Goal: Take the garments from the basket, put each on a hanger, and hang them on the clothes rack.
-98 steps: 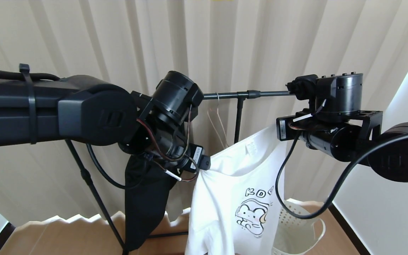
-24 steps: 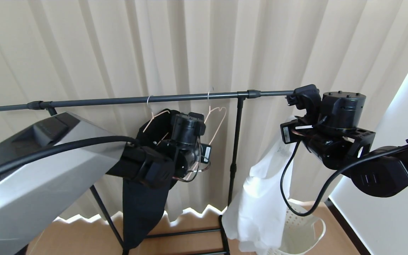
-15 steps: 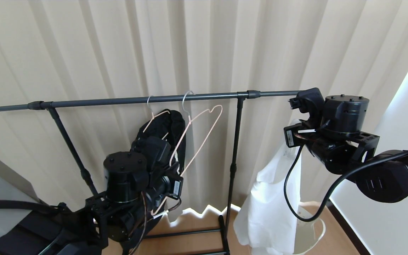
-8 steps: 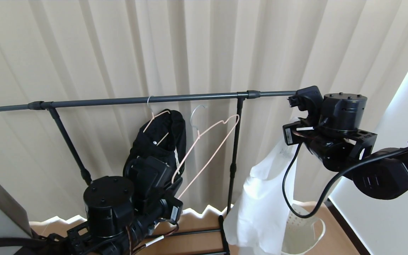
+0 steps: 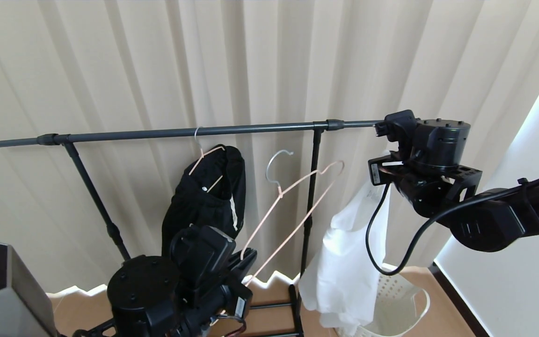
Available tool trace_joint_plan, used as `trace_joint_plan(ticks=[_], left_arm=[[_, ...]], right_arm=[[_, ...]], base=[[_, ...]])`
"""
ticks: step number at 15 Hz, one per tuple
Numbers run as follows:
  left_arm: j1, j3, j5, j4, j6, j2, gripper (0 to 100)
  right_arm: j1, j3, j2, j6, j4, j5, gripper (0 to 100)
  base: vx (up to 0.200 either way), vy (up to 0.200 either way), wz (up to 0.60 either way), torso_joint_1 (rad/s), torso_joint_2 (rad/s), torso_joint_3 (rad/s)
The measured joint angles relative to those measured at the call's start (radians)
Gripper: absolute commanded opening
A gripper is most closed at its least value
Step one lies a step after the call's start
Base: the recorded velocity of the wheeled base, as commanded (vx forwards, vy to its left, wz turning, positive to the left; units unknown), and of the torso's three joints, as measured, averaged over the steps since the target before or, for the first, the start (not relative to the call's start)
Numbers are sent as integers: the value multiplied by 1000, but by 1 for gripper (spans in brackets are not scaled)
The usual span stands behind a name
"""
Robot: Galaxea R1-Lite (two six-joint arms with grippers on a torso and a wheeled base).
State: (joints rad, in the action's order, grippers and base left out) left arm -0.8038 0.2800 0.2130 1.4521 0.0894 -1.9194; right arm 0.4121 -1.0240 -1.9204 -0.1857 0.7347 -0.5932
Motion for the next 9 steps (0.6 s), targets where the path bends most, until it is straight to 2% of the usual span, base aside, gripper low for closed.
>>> trace_joint_plan(ticks=[4,6,9], left_arm=[[-49,-14,-2,24,-6,-11,0],[-63,-15,-3,25,-49,-11,0],[-70,-13,-4,25,-62,-12,0]], right_arm=[[-8,-35,-40,2,1,-26,0],[-11,-56,-54,5,2,-51,0],[-19,-76,-69,8,2,-56,0]], base=[[0,0,0,0,0,0],[0,0,0,0,0,0],[0,0,0,0,0,0]])
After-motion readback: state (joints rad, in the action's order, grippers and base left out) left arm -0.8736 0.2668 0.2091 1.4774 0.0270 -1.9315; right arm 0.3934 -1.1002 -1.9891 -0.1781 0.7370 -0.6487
